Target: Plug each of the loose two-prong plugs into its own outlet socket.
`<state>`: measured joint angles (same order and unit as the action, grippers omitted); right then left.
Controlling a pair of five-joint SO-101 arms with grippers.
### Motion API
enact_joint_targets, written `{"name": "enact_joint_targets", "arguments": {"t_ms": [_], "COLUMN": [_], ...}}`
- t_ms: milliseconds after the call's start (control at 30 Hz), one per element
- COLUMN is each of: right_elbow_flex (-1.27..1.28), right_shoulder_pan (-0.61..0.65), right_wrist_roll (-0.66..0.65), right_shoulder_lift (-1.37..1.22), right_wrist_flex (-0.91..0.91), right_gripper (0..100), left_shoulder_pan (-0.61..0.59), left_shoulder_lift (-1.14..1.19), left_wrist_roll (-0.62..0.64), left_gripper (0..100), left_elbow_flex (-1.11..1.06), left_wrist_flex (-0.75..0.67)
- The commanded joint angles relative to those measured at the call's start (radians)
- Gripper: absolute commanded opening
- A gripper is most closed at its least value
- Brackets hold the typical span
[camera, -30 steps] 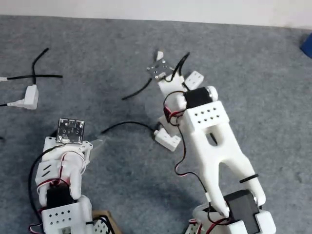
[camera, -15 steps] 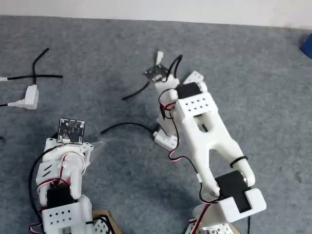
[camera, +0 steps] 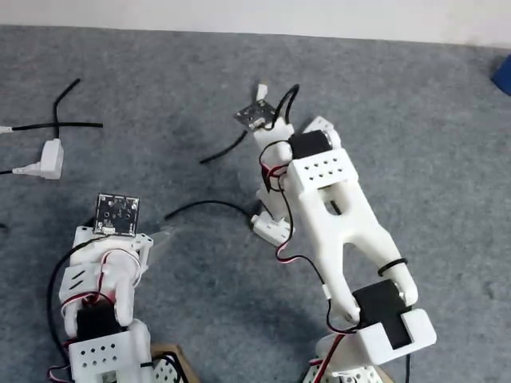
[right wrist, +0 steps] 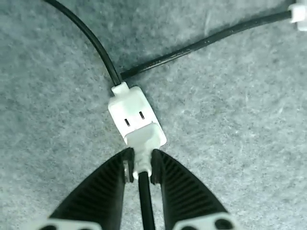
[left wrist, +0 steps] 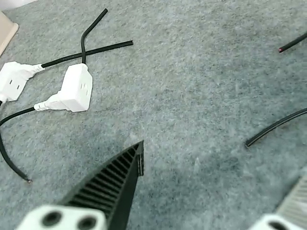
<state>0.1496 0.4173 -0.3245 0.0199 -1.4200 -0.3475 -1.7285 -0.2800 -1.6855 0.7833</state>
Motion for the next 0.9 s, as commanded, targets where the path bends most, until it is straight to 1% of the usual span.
{"name": "enact_joint_targets", "arguments": {"t_ms": [0, 100, 200, 533, 867], "right_elbow_flex": [-0.051, -0.047, -0.044, -0.044, 0.021], "right_shoulder_pan": [0.061, 0.099, 0.105, 0.088, 0.062], "right_wrist_roll": [0.011, 0.017, 0.055, 0.034, 0.034], "right_shoulder_lift": [0.013, 0.013, 0.01, 0.01, 0.01], "right_wrist_flex": [-0.005, -0.005, 0.002, 0.004, 0.073], "right_gripper": [0.8, 0.8, 0.8, 0.8, 0.8], "left_shoulder_pan": [0.01, 0.01, 0.01, 0.01, 0.01], "left_shoulder_lift": [-0.001, -0.001, -0.001, 0.001, 0.001], "left_wrist_roll": [-0.003, -0.003, -0.003, -0.003, -0.003], "left_gripper": [45, 45, 45, 45, 45], "left_elbow_flex": [-0.012, -0.012, -0.012, -0.013, -0.013], "left_wrist_flex": [0.003, 0.003, 0.006, 0.006, 0.006]}}
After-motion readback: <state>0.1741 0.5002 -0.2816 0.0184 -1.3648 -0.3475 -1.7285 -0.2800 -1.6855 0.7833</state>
